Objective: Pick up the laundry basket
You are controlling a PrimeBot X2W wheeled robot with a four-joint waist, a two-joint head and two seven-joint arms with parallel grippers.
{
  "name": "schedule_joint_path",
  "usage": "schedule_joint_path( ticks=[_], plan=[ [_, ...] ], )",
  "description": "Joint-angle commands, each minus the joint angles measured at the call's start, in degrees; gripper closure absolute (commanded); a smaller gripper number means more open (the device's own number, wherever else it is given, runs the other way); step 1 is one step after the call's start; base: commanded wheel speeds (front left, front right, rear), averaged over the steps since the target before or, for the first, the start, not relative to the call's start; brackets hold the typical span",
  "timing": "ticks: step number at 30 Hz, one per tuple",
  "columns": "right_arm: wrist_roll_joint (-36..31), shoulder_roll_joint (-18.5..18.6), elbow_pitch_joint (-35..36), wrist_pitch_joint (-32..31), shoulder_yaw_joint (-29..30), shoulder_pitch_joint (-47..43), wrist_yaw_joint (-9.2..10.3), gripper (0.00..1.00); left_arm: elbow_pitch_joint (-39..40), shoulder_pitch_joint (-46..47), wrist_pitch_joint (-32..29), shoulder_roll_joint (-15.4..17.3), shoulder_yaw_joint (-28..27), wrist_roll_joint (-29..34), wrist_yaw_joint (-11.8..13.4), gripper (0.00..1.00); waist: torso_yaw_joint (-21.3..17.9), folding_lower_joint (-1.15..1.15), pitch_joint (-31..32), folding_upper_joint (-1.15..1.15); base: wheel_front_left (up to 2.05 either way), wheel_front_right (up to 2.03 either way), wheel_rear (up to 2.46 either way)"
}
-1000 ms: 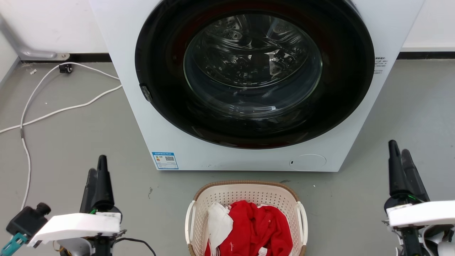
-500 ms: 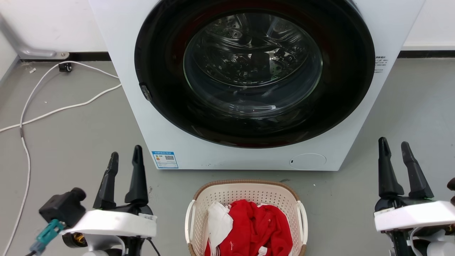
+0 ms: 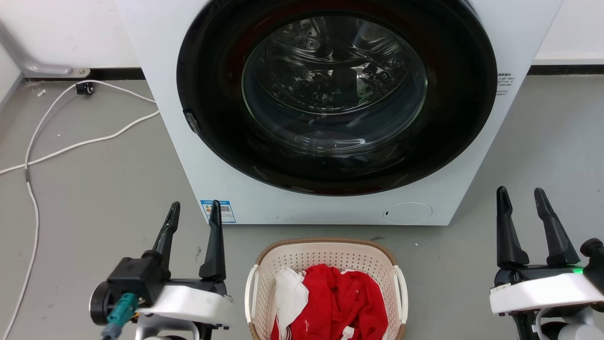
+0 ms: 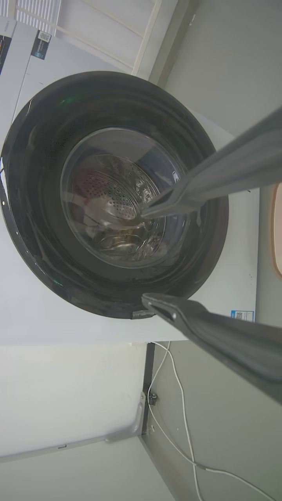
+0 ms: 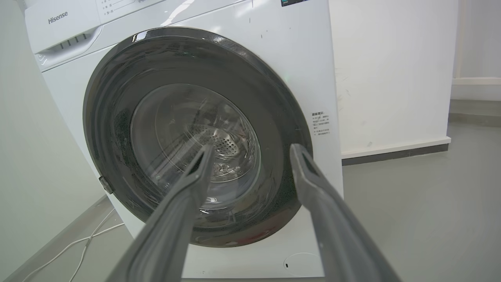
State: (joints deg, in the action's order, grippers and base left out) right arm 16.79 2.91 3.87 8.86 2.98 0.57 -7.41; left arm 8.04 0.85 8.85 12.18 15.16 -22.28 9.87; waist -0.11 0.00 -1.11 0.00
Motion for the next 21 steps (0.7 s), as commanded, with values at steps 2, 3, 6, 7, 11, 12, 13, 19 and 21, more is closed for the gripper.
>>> schedule_joint_path(
  ticks=[2, 3, 6, 7, 11, 12, 13, 19, 21],
  plan=[
    [-2.77, 0.06, 0.44, 0.76, 0.03, -0.36, -0.11, 0.0, 0.61, 1.48, 0.77, 1.65, 2.18, 1.89, 2.24, 0.0, 0.06, 0.0, 0.0, 0.0, 0.0, 0.0, 0.0],
    [-3.46, 0.06, 0.26, 0.93, 0.02, -0.46, -0.11, 0.0, 0.47, 1.52, 0.88, 2.0, 2.86, 2.06, 2.92, 0.0, 0.07, 0.0, 0.0, 0.0, 0.0, 0.0, 0.0],
    [-5.37, 0.05, -0.37, 1.32, 0.02, -0.71, -0.11, 0.0, -0.09, 1.47, 1.29, 2.89, 4.41, 2.35, 4.16, 0.0, 0.06, 0.0, 0.07, 0.0, 0.0, 0.0, 0.0],
    [-5.92, 0.05, -0.51, 1.42, 0.01, -0.8, -0.12, 0.0, -0.36, 1.38, 1.46, 3.01, 4.79, 2.25, 4.35, 0.0, 0.05, 0.0, 0.04, 0.0, 0.0, 0.0, 0.0],
    [-8.49, 0.04, -0.78, 1.97, 0.07, -0.93, -0.12, 0.0, -0.78, 1.62, 1.99, 3.49, 5.77, 3.11, 4.32, 0.0, -0.03, 0.0, -0.14, 0.0, 0.0, 0.0, 0.0],
    [-9.1, 0.04, -0.83, 2.06, 0.14, -0.96, -0.12, 0.0, -0.89, 1.67, 2.09, 3.63, 5.99, 3.57, 4.3, 0.0, -0.05, 0.0, -0.17, 0.0, 0.0, 0.0, 0.0],
    [-9.72, 0.04, -0.84, 2.23, 0.18, -0.98, -0.11, 0.0, -1.07, 1.64, 2.23, 3.75, 6.23, 4.01, 4.26, 0.0, -0.06, 0.0, -0.18, 0.0, 0.0, 0.0, 0.0],
    [-13.55, 0.02, -0.53, 2.95, 0.11, -1.11, -0.12, 0.0, -1.48, 1.36, 3.0, 3.89, 7.15, 6.44, 4.17, 0.0, -0.15, 0.0, -0.17, 0.0, 0.0, 0.0, 0.0],
    [-14.57, 0.02, -0.43, 3.23, 0.12, -1.18, -0.12, 0.0, -1.37, 1.12, 3.22, 3.82, 7.24, 7.21, 4.01, 0.0, -0.16, 0.0, -0.11, 0.0, 0.0, 0.0, 0.0]
  ],
)
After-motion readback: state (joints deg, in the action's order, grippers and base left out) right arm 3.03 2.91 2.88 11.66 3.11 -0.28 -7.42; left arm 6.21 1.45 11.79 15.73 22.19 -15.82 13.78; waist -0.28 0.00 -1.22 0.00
